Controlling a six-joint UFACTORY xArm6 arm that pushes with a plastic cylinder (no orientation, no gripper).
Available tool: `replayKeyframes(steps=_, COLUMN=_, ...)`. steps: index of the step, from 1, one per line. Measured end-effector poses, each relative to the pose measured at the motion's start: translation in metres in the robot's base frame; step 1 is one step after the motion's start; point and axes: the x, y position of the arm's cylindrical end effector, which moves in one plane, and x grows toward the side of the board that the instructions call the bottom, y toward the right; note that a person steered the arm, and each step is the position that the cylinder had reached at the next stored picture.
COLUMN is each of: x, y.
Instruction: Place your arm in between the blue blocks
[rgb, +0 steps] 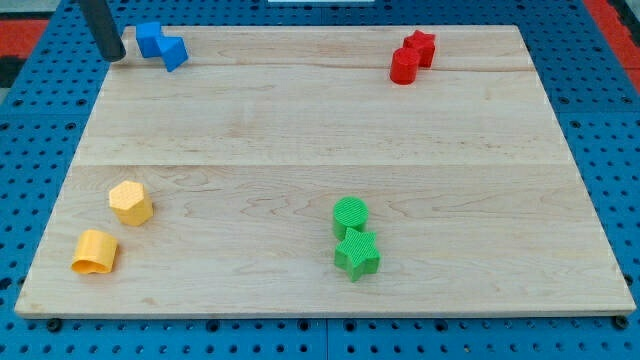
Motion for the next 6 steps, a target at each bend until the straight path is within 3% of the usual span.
replayKeyframes(steps=1, x=0.000, y=0.028)
replayKeyframes(steps=3, x=-0.005, y=-0.020)
replayKeyframes(steps=4, x=-0.033, y=-0.005)
replayKeyframes(steps=6, x=-0.034, y=0.106)
